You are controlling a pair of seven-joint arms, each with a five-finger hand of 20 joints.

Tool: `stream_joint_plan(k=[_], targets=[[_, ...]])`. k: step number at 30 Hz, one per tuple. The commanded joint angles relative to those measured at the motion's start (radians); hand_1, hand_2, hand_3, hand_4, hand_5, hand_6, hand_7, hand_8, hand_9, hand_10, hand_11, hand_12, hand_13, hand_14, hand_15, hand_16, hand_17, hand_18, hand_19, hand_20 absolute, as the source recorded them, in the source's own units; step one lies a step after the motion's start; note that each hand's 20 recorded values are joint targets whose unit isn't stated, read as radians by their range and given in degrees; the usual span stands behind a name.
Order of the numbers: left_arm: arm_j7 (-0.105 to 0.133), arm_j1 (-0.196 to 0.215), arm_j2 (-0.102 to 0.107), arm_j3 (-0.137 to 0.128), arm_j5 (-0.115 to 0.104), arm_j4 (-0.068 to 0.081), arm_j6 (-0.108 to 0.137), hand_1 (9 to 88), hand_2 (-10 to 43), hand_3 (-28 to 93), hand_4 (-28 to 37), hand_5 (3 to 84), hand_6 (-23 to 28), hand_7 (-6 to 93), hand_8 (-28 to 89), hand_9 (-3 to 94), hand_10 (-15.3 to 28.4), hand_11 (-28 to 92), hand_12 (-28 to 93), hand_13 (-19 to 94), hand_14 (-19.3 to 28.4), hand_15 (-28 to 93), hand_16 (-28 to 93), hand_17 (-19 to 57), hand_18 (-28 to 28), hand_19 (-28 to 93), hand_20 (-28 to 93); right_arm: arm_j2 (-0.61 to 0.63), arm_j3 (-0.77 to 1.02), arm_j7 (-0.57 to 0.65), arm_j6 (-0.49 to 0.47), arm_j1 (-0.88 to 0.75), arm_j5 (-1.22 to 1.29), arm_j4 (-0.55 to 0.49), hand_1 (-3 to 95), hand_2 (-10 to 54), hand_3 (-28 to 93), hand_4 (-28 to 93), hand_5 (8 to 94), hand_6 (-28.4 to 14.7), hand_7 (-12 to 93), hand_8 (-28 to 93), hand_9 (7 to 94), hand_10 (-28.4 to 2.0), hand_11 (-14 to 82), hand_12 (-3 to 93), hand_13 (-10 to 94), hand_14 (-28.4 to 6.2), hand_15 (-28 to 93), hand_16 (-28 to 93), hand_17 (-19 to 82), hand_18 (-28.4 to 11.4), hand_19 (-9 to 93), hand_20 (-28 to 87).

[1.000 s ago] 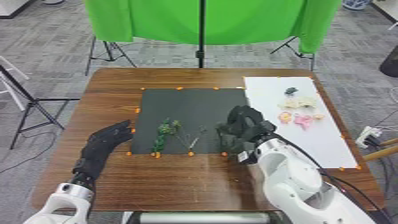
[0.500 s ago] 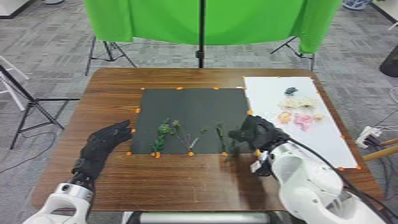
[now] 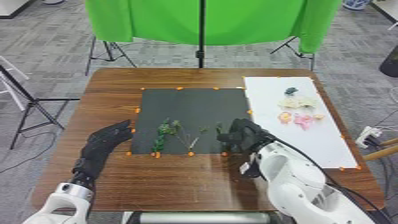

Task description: Arrange flowers

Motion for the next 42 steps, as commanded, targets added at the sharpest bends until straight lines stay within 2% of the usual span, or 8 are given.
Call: stream_joint_plan(k=[1,21,28,33,35,37,38,42], targets=[[-0.010,0.008,-0.005,0.004,-0.003,0.003,-0.014,26.1,-3.4,67,-20.6,44.6,6.5,7.2,-5,40.3,13.8,16,10,30,18.4,24,-1,1.8,14.5,12,20,-0.024,-0.013,-0.011,0.021,0.033,-0.003,0.031,25.1,9.7,62,-13,78.0,-2.1,18,-8,88.2,-14.6,48.3,26.3,92,-5.5,66,32,70,-13.2,93,64],[-0.011,-0.021,0.007,0.018,-0.004,0.017,-0.027,26.0,-3.4,67,-20.6,44.6,6.5,7.2,-5,40.3,13.7,16,10,30,18.5,24,-1,1.9,14.5,12,20,-0.075,-0.077,-0.029,0.054,0.138,-0.023,0.105,24.9,9.1,62,-13,76.8,-2.1,17,-8,87.7,-14.6,48.2,26.4,92,-5.7,66,32,70,-13.5,93,63],[-0.007,-0.015,-0.001,0.014,-0.002,0.013,-0.021,26.1,-3.2,66,-20.7,44.6,6.6,7.1,-5,40.3,13.8,16,10,30,18.4,24,-1,1.8,14.5,12,20,-0.046,-0.003,-0.035,0.145,0.095,-0.041,0.024,24.6,8.6,63,-13,76.4,-2.0,18,-8,86.9,-14.7,48.3,26.6,91,-5.4,66,32,69,-13.3,93,63],[-0.008,-0.009,0.003,0.006,-0.004,0.009,-0.017,26.1,-3.3,67,-20.7,44.5,6.5,7.1,-5,40.3,13.8,16,10,30,18.4,24,-1,1.8,14.5,12,20,0.018,0.090,-0.007,0.253,0.081,-0.149,0.022,26.3,3.5,63,-12,74.2,-1.9,18,-8,82.5,-15.1,43.8,27.9,87,-5.8,66,33,65,-13.8,93,62],[-0.009,-0.009,0.006,0.005,-0.004,0.010,-0.018,26.0,-3.3,67,-20.6,44.5,6.5,7.1,-5,40.3,13.8,16,10,30,18.4,24,-1,1.8,14.5,12,20,0.046,0.128,0.031,0.206,0.087,-0.195,0.045,28.6,-0.8,65,-11,69.6,-1.9,18,-7,74.8,-16.3,34.5,27.9,82,-7.2,67,33,62,-14.1,93,62],[-0.009,-0.009,0.008,0.006,-0.004,0.009,-0.018,26.1,-3.2,67,-20.7,44.5,6.5,7.1,-5,40.3,13.7,16,10,30,18.4,24,-1,1.8,14.6,12,20,0.069,0.162,0.055,0.148,0.087,-0.198,0.072,29.8,-2.6,65,-11,66.5,-2.0,17,-7,70.7,-16.8,31.1,27.8,81,-7.8,68,33,60,-14.4,93,61],[-0.007,-0.008,0.008,0.005,-0.003,0.009,-0.019,26.1,-3.2,67,-20.7,44.5,6.5,7.1,-5,40.3,13.7,16,10,30,18.4,24,-1,1.8,14.6,13,20,0.078,0.175,0.065,0.112,0.087,-0.191,0.083,31.5,-4.9,66,-11,61.0,-2.0,17,-7,64.6,-17.6,26.7,27.0,78,-8.6,69,33,59,-14.6,93,60],[-0.006,-0.005,0.007,0.003,-0.003,0.007,-0.017,26.1,-3.3,67,-20.7,44.6,6.5,7.2,-5,40.3,13.8,16,10,30,18.5,24,-1,1.8,14.5,12,20,0.097,0.188,0.089,-0.016,0.093,-0.179,0.130,32.8,-8.4,68,-11,55.0,-2.3,15,-7,56.9,-18.8,22.9,26.8,74,-10.2,70,33,56,-15.6,93,59]])
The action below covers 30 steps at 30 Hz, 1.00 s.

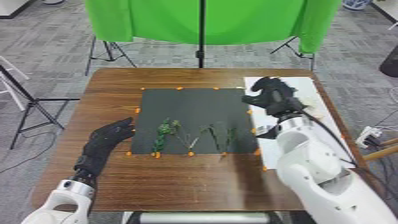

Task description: Arrange flowers

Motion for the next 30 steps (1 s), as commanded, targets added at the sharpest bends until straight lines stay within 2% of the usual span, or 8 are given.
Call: stream_joint_plan(k=[1,6,12,17,18,21,26,30], targets=[[-0.007,0.017,0.000,-0.006,-0.002,0.000,-0.003,26.1,-3.2,67,-20.7,44.6,6.5,7.3,-5,40.3,13.8,16,10,30,18.5,24,-1,1.8,14.5,12,20,0.085,0.066,0.075,-0.262,0.023,0.047,0.108,33.0,-8.7,68,-12,54.3,-2.2,15,-7,56.2,-18.9,22.6,27.0,73,-10.5,70,33,56,-15.6,93,58],[-0.004,0.017,-0.004,-0.008,0.000,-0.001,-0.003,26.2,-3.2,66,-20.7,44.6,6.5,7.2,-5,40.3,13.7,16,10,30,18.5,25,-1,1.8,14.5,12,20,0.074,0.035,0.082,-0.262,0.035,0.039,0.177,33.5,-9.5,68,-12,52.1,-1.6,14,-7,55.3,-19.1,22.5,27.4,72,-11.0,71,31,55,-15.8,93,57],[-0.007,0.015,-0.006,-0.007,0.002,-0.002,-0.004,26.2,-3.3,67,-20.7,44.5,6.4,7.3,-5,40.3,13.8,16,10,30,18.5,25,-1,1.8,14.5,12,20,0.058,0.001,0.088,-0.251,0.044,-0.012,0.246,36.7,-9.5,67,-14,54.0,-0.5,15,-7,59.0,-18.2,26.3,27.8,75,-9.0,71,31,58,-14.7,93,57],[-0.010,0.028,-0.012,-0.015,-0.001,-0.006,0.004,26.2,-3.2,67,-20.7,44.5,6.4,7.3,-5,40.3,13.8,16,10,30,18.5,25,-1,1.8,14.5,12,20,0.053,-0.013,0.062,-0.155,0.010,-0.029,0.278,46.6,-9.5,67,-17,58.7,-0.2,19,-8,64.2,-16.5,31.8,28.1,79,-6.2,70,31,61,-12.3,93,57],[-0.010,0.030,-0.013,-0.017,-0.002,-0.007,0.005,26.2,-3.2,67,-20.7,44.5,6.4,7.3,-5,40.3,13.7,16,10,30,18.6,24,-1,1.8,14.5,12,20,0.053,-0.018,0.057,-0.123,0.005,-0.026,0.283,49.5,-9.5,65,-18,60.4,-0.4,20,-8,66.7,-15.5,29.5,33.3,80,-5.6,69,31,62,-11.7,93,56],[0.004,0.038,-0.015,-0.024,-0.001,-0.010,0.021,26.2,-3.2,66,-20.7,44.5,6.4,7.3,-5,40.3,13.8,16,10,30,18.5,25,-1,1.9,14.5,12,20,0.058,-0.032,0.032,-0.020,0.000,-0.042,0.297,59.9,-9.5,56,-17,67.7,-1.9,24,10,78.0,-11.6,18.2,46.4,84,-3.7,67,32,65,-9.9,93,55],[0.069,0.042,-0.013,-0.036,-0.019,-0.012,0.113,26.4,-3.2,67,-20.7,44.9,6.5,7.6,-5,40.9,13.7,17,10,30,18.9,25,-1,2.2,14.6,13,20,0.077,-0.017,0.012,0.057,0.020,-0.065,0.233,65.8,-9.5,56,-17,77.9,-2.3,25,14,87.5,-9.7,17.3,47.6,89,-1.7,64,32,69,-8.0,93,53],[0.141,0.059,-0.013,-0.040,-0.058,-0.015,0.223,26.6,-3.1,67,-21.0,45.2,6.3,8.5,-5,41.5,13.9,17,10,31,18.4,26,-2,2.9,14.5,13,20,0.084,-0.070,-0.017,0.133,0.126,-0.034,0.151,66.0,-9.5,56,-17,78.8,-2.4,25,14,88.1,-9.6,17.1,47.1,89,-1.6,64,32,70,-7.8,93,53]])
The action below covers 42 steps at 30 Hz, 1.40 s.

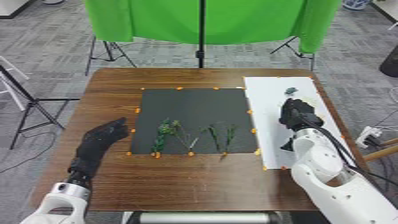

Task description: Arrange flowers

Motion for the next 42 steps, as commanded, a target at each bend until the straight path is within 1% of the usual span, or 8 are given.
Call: stream_joint_plan(k=[1,5,10,17,24,36,40,42], targets=[[0.121,0.037,-0.008,-0.019,-0.069,-0.006,0.191,26.3,-2.9,67,-21.2,45.2,6.3,8.6,-5,41.6,13.9,17,10,30,18.0,25,-2,3.0,14.4,13,20,0.018,-0.076,-0.061,0.081,0.161,0.013,-0.145,66.0,-9.5,56,-17,78.9,-2.4,25,14,88.1,-9.6,17.2,47.1,89,-1.7,64,32,70,-7.8,93,53],[0.145,0.046,-0.016,-0.025,-0.095,-0.009,0.242,22.5,-1.1,69,-26.0,44.6,6.2,8.2,-6,40.7,13.6,17,9,29,17.5,23,-2,3.2,14.3,12,20,-0.055,-0.260,-0.160,0.086,0.366,0.110,-0.136,65.7,-9.5,57,-17,79.1,-2.4,25,14,88.5,-9.6,17.1,47.2,90,-1.6,64,33,70,-7.6,93,53],[0.143,0.028,-0.008,-0.010,-0.131,-0.004,0.246,15.5,9.3,66,-28.2,44.2,6.2,7.4,-6,40.4,13.6,16,9,29,17.3,22,-2,3.3,13.9,12,20,-0.250,-0.469,-0.285,0.058,0.562,0.195,0.000,65.4,-9.5,57,-17,79.0,-2.1,25,14,88.7,-9.4,16.7,47.5,90,-1.4,64,33,70,-7.5,93,54],[0.125,-0.014,0.010,0.032,-0.157,0.010,0.267,18.2,23.5,53,-28.3,43.4,6.4,6.6,-6,40.3,14.0,15,8,29,17.3,22,-2,3.2,13.7,12,20,-0.430,-0.612,-0.354,-0.045,0.643,0.202,0.152,64.6,-9.5,58,-18,78.5,-1.6,26,14,88.6,-9.2,16.3,47.6,89,-1.4,64,34,70,-7.6,93,55],[0.127,0.002,0.014,0.043,-0.170,-0.001,0.268,16.4,24.6,54,-28.3,42.5,6.6,6.7,-6,40.0,14.1,15,8,28,17.3,23,-2,3.1,13.6,12,20,-0.471,-0.689,-0.339,-0.084,0.627,0.194,0.208,63.2,-9.5,59,-17,76.7,-1.2,25,13,87.7,-9.3,15.9,48.0,89,-1.6,65,34,69,-7.8,93,56],[0.135,-0.005,0.014,0.051,-0.171,0.011,0.238,15.7,22.0,56,-28.3,42.0,6.7,6.8,-6,39.6,14.0,16,9,29,18.0,24,-2,2.9,13.7,13,20,-0.490,-0.699,-0.320,-0.147,0.597,0.128,0.301,59.4,-9.5,56,-17,71.1,-0.3,21,8,84.3,-9.5,15.4,48.7,87,-2.1,66,34,68,-8.4,93,57],[0.134,-0.005,0.013,0.052,-0.126,0.010,0.243,15.5,20.9,57,-28.3,41.8,6.8,6.6,-6,39.1,13.7,16,9,29,18.2,25,-2,2.8,13.7,13,20,-0.490,-0.697,-0.321,-0.141,0.592,0.130,0.311,59.2,-9.5,56,-17,70.8,-0.2,21,7,84.2,-9.6,15.5,48.5,87,-2.2,66,34,68,-8.3,93,57],[0.129,-0.013,0.016,0.055,-0.130,0.012,0.237,15.1,20.5,58,-28.3,41.5,6.8,6.6,-6,38.6,13.6,16,9,29,18.1,25,-2,2.7,13.8,13,20,-0.487,-0.700,-0.322,-0.129,0.594,0.117,0.315,58.8,-9.5,56,-17,70.3,-0.1,21,7,84.2,-9.7,15.6,48.5,87,-2.2,66,34,68,-8.3,93,56]])
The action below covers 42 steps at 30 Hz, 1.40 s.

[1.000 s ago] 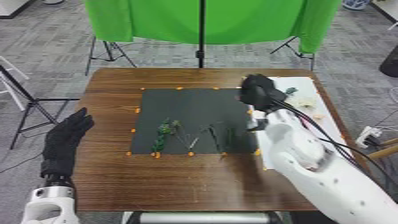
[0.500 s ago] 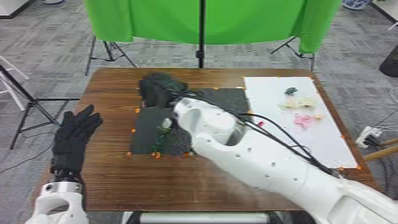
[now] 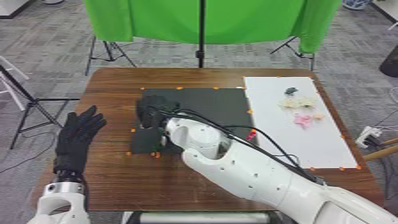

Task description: Arrange flowers

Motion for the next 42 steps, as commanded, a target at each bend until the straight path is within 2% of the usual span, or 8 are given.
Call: stream_joint_plan(k=[1,6,8,13,22,25,36,42], targets=[[-0.008,-0.003,0.001,0.011,0.033,0.011,-0.012,15.1,20.4,58,-28.3,41.4,6.8,6.5,-6,38.5,13.6,16,9,29,18.1,25,-2,2.7,13.8,13,20,0.001,0.002,0.006,-0.005,-0.007,-0.018,0.013,58.8,-9.5,55,-17,70.0,-0.1,20,7,84.1,-9.8,15.7,48.7,87,-2.2,66,33,68,-8.2,93,56],[-0.010,-0.001,0.000,0.009,0.074,0.010,-0.010,15.5,19.2,59,-28.3,40.7,6.8,6.6,-6,37.6,13.4,16,9,29,18.1,25,-2,2.5,13.9,13,20,0.012,0.008,0.013,-0.024,-0.006,-0.007,-0.003,55.9,-9.5,56,-17,67.9,0.4,19,3,82.1,-10.8,18.4,46.4,87,-2.4,66,33,68,-8.3,93,56],[-0.009,0.001,0.000,0.008,0.071,0.008,-0.008,15.4,18.6,59,-28.3,40.3,6.8,6.6,-6,37.2,13.2,15,9,29,18.0,25,-2,2.4,14.0,13,20,0.018,0.012,0.017,-0.032,-0.004,0.012,-0.016,52.0,-9.5,61,-19,66.2,0.7,19,-8,79.4,-11.6,24.0,41.3,87,-2.6,65,34,68,-8.5,93,55],[-0.012,0.003,-0.002,0.007,0.072,0.006,-0.008,15.1,17.0,61,-28.3,39.9,6.8,6.5,-6,36.7,13.1,15,9,29,18.1,25,-2,2.2,14.1,13,20,0.030,0.037,0.014,-0.012,-0.005,0.028,-0.045,43.4,-9.5,66,-21,61.9,0.3,17,-10,75.0,-13.7,33.4,29.2,87,-2.8,64,33,68,-8.8,93,54],[-0.018,0.000,0.001,0.007,0.073,0.006,-0.014,15.9,14.9,62,-28.3,39.5,7.0,6.3,-6,36.5,13.0,15,10,28,18.0,26,-2,2.1,14.2,13,20,0.026,0.008,-0.012,0.159,0.011,0.036,-0.003,42.0,-9.5,66,-23,63.8,0.5,19,-9,75.7,-13.5,34.7,27.6,87,-3.2,64,33,68,-9.4,93,55],[-0.016,-0.003,0.001,0.009,0.074,0.008,-0.016,15.9,14.6,62,-28.3,39.5,7.0,6.3,-5,36.4,13.0,15,10,28,18.0,26,-2,2.2,14.2,13,20,0.018,-0.001,-0.023,0.188,0.008,0.049,0.013,49.4,-9.5,57,-21,71.8,-0.5,26,7,79.3,-12.0,35.8,28.1,87,-3.4,65,33,67,-10.1,93,57],[-0.015,0.000,-0.003,0.004,0.069,0.006,-0.011,16.0,14.0,62,-28.3,39.3,6.9,6.4,-5,36.4,12.9,15,10,28,17.9,26,-2,2.1,14.3,13,20,0.020,-0.004,-0.035,0.152,-0.006,0.016,0.024,55.3,-9.5,55,-20,79.0,0.6,34,10,85.5,-11.0,35.8,31.6,88,-3.1,65,33,67,-11.1,93,59],[-0.013,0.025,-0.016,-0.009,0.070,-0.005,-0.010,16.0,13.7,62,-28.3,39.3,6.9,6.4,-5,36.4,12.9,15,10,29,18.1,26,-2,2.1,14.3,13,20,0.133,0.067,-0.004,0.166,-0.006,0.050,-0.122,51.7,-9.5,56,-19,76.1,0.4,28,7,82.8,-11.6,34.3,27.6,87,-3.4,64,33,66,-11.8,93,59]])
